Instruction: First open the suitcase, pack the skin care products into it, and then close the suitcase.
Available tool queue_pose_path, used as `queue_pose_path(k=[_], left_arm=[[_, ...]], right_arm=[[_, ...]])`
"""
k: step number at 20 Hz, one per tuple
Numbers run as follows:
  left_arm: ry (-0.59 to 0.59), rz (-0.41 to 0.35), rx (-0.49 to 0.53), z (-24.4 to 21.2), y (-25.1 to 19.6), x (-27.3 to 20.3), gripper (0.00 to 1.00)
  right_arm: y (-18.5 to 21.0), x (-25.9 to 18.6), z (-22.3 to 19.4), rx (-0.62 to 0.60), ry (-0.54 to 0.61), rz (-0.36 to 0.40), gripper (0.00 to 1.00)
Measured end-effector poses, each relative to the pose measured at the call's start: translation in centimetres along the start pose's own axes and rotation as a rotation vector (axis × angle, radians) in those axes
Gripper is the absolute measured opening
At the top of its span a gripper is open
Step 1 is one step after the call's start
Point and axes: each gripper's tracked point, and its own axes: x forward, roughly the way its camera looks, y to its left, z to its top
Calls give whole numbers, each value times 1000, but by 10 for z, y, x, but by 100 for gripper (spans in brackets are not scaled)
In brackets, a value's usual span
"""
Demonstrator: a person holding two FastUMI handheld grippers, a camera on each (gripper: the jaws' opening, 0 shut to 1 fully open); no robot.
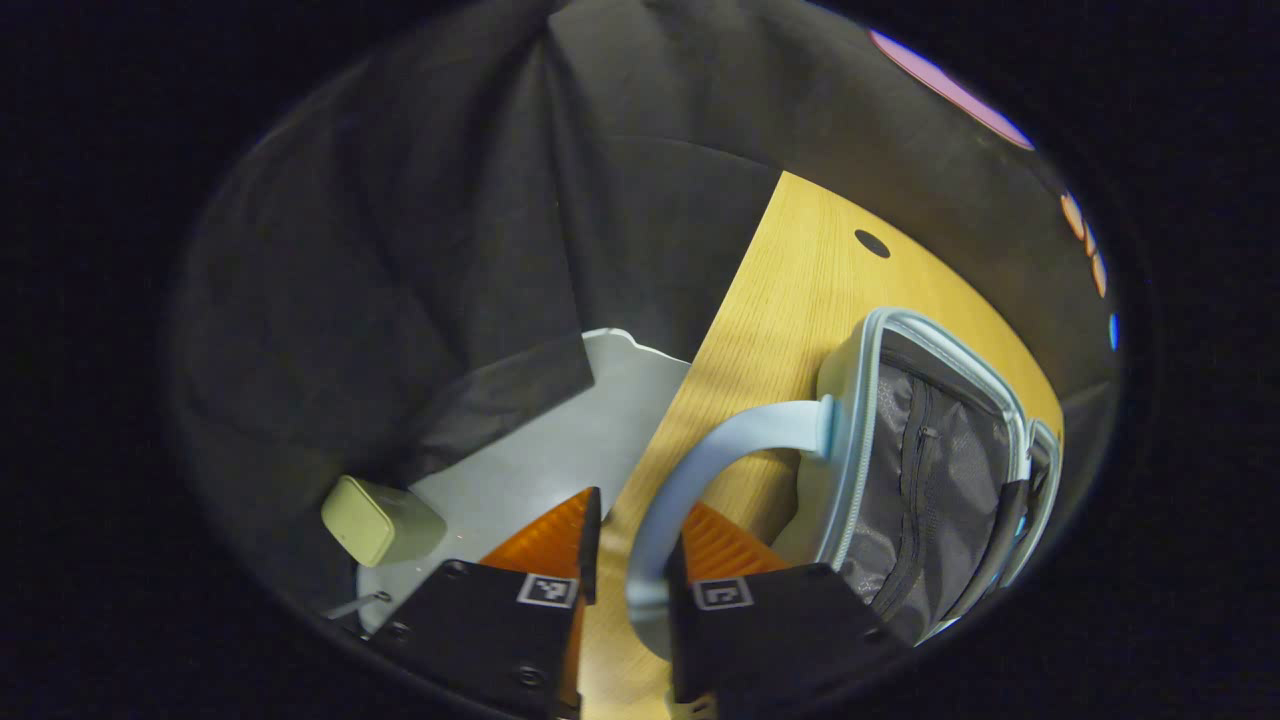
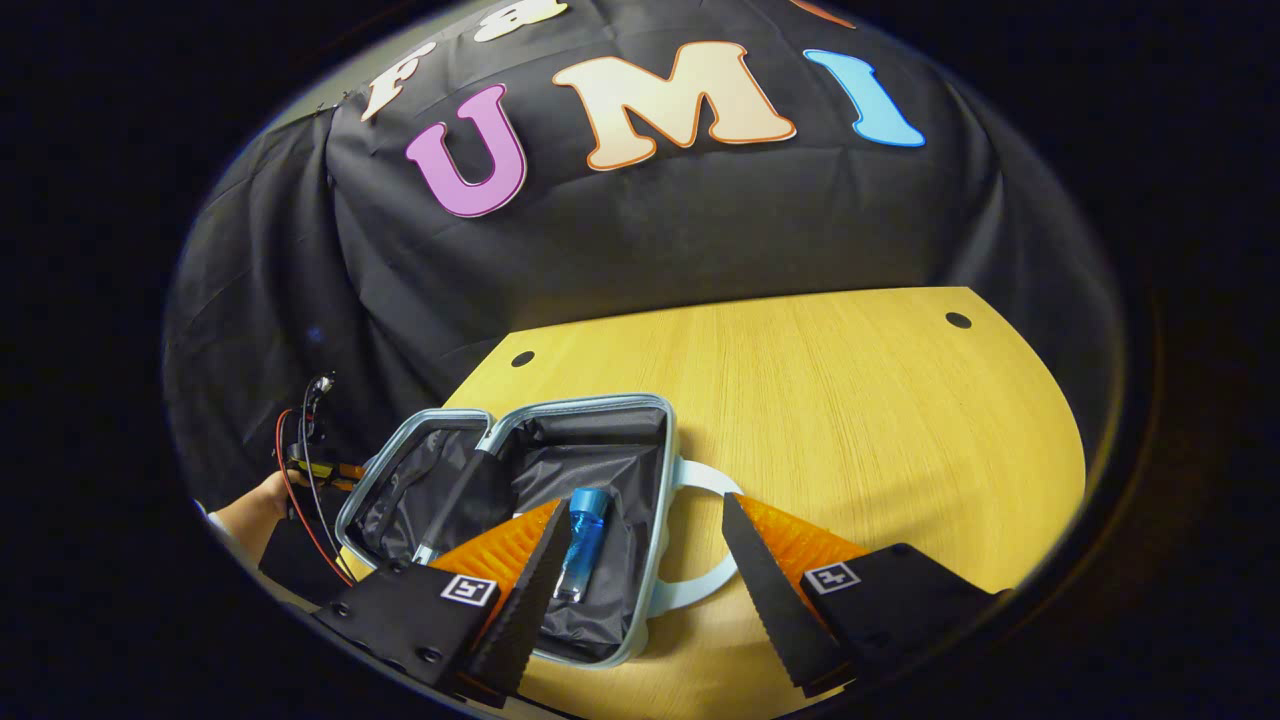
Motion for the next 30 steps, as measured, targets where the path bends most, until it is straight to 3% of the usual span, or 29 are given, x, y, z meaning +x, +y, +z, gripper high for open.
queue_pose_path(k=[2,4,8,12,16,22,30], left_arm=[[-8,-1,-2,2,-8,-10,10],[-59,-16,-20,11,-10,-27,6],[-166,-23,-1,37,-13,-86,3],[-279,-98,-8,60,-37,-162,1],[-373,-152,53,62,-93,-233,1],[-445,-181,150,62,-168,-284,1],[-482,-367,246,44,-283,-329,1]], right_arm=[[-14,-4,3,-12,-20,6,95],[-12,-15,8,-29,-37,21,95],[-1,-21,12,-38,-63,67,95],[6,-25,13,-41,-84,127,95],[1,-39,26,-25,-131,166,95],[-24,-63,35,-15,-172,170,95],[-68,-93,41,5,-209,141,95]])
